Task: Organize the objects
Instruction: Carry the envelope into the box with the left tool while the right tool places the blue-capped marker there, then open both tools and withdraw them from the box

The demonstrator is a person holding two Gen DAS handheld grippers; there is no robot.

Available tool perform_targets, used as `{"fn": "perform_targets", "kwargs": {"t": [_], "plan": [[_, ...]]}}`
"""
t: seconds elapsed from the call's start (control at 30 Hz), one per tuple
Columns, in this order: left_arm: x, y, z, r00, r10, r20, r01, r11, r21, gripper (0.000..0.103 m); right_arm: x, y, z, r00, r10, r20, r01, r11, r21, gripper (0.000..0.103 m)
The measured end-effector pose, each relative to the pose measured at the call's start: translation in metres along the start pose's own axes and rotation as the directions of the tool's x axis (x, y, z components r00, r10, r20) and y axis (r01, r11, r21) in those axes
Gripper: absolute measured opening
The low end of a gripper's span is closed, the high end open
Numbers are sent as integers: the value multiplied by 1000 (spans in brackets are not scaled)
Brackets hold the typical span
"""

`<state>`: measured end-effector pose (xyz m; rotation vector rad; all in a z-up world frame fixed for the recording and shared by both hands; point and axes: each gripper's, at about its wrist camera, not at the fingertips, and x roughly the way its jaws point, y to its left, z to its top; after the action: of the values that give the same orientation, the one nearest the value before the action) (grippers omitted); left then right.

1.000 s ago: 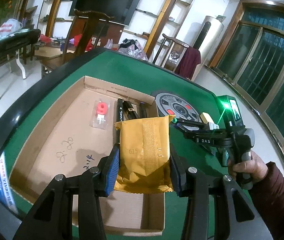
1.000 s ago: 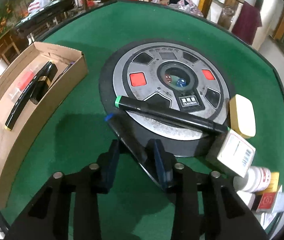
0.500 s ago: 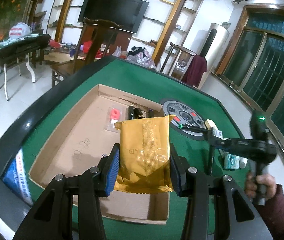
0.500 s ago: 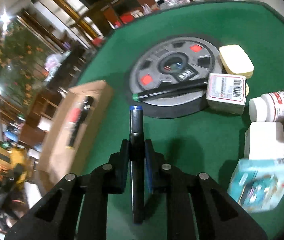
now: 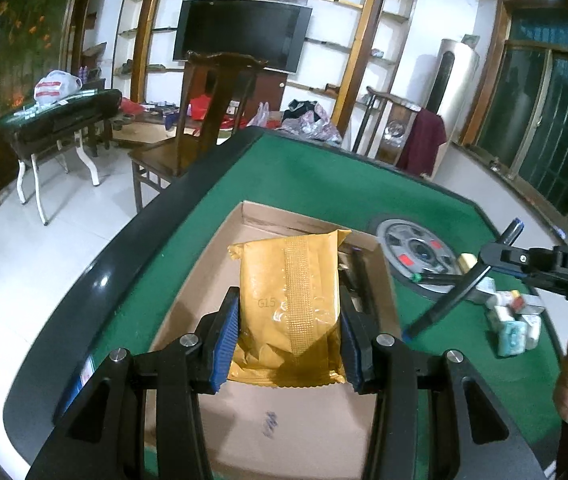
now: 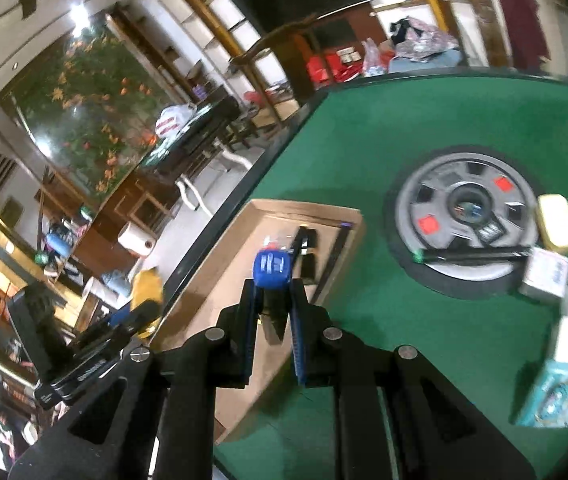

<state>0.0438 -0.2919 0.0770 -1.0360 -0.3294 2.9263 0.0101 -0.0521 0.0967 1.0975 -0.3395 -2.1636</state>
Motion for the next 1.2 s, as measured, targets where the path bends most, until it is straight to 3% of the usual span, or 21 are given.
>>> {"fn": "perform_targets", "kwargs": {"t": [0.17,0.4,0.63,0.93,1.0,1.1,1.2], "plan": [[44,9,15,997,24,-78,-23,1000,11,39,55,17,11,997,5,-79,-5,1000,5,13],[94,20,30,981,46,-188,-43,999,23,39,130,12,31,988,-4,-154,15,997,72,13],[121,22,31,965,74,-252,-66,997,39,39,174,-1,48,979,-45,-197,71,989,127,13],[126,29,24,963,68,-262,-66,998,15,40,194,-15,44,968,-62,-243,104,981,162,14],[125,30,27,964,73,-255,-73,997,9,43,192,-15,45,968,-54,-244,97,981,167,14],[115,31,30,969,71,-238,-75,997,-7,55,182,-14,46,973,-71,-221,108,982,158,15],[107,31,34,973,65,-223,-71,997,-19,58,163,-10,46,974,-112,-195,138,983,124,32]]}}
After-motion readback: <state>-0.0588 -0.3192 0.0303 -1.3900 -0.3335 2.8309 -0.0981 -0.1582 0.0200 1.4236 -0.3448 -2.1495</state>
